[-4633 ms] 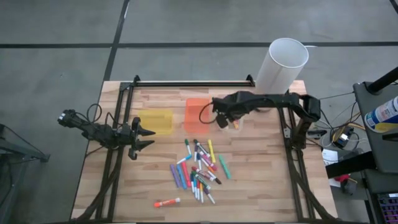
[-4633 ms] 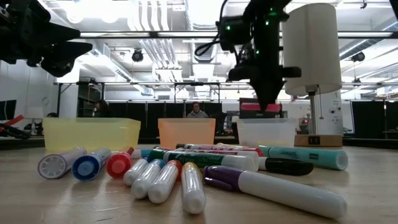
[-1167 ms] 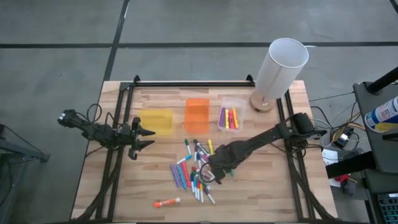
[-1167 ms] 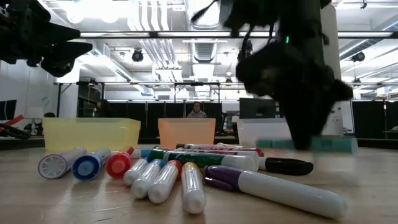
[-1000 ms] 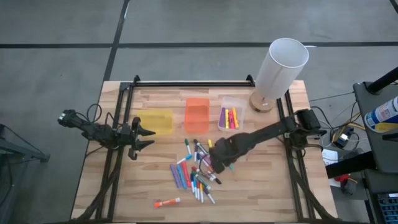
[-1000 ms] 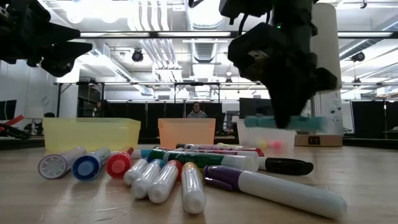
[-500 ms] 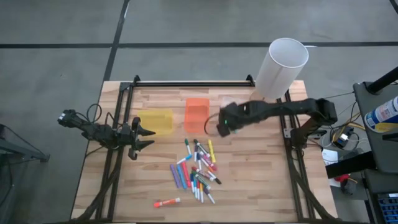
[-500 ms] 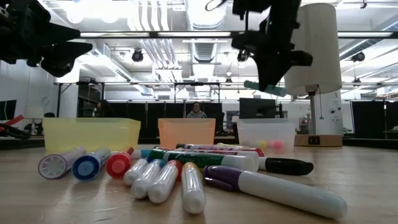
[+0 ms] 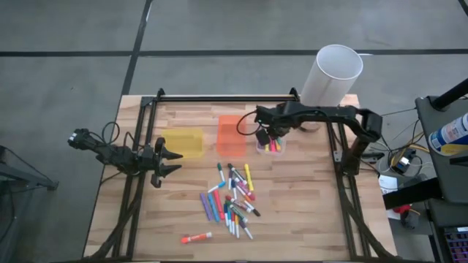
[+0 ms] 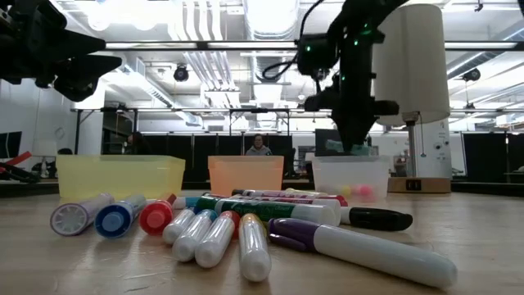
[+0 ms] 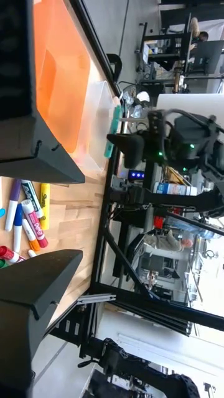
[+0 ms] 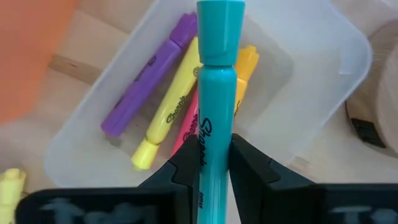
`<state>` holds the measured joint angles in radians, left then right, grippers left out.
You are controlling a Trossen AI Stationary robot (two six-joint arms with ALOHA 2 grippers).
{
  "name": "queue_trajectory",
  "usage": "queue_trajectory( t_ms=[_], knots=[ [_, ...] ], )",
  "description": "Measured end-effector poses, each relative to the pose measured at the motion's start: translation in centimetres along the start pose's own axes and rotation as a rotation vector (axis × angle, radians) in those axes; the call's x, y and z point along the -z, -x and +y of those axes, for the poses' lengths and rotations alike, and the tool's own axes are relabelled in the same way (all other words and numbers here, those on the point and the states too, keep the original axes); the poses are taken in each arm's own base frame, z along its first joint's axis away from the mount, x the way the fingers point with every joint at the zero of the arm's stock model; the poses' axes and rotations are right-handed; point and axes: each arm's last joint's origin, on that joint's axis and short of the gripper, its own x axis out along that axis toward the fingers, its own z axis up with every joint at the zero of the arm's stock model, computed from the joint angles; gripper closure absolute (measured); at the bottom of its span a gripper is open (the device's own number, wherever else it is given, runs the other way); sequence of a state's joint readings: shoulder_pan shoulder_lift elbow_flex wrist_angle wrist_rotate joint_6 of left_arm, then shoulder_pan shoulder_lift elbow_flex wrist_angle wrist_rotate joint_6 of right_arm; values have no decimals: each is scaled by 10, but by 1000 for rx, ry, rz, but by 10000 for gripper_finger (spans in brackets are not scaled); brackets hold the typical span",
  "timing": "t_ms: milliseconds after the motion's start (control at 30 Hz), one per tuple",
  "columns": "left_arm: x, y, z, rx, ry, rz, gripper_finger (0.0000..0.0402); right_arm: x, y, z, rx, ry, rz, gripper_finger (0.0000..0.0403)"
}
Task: Pick & Place Markers
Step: Put the blue highlighter into the transparent bin, then put the light yellow highlighter into the transparent bin
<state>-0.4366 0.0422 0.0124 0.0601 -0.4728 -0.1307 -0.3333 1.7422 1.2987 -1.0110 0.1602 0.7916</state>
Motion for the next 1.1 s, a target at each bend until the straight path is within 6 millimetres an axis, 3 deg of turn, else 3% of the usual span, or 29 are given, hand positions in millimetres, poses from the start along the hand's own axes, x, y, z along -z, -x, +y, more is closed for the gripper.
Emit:
queue_trajectory(
  t_ms=[400, 733, 1100],
  knots=[
    [0, 0, 0, 0, 0, 0, 223, -5, -38, 8, 28, 35, 104, 344],
    [0, 0, 0, 0, 0, 0, 223, -5, -40, 9, 25, 44, 105, 341],
    [0, 0, 0, 0, 0, 0, 223, -3, -31, 13, 29, 60, 73, 233]
  ],
)
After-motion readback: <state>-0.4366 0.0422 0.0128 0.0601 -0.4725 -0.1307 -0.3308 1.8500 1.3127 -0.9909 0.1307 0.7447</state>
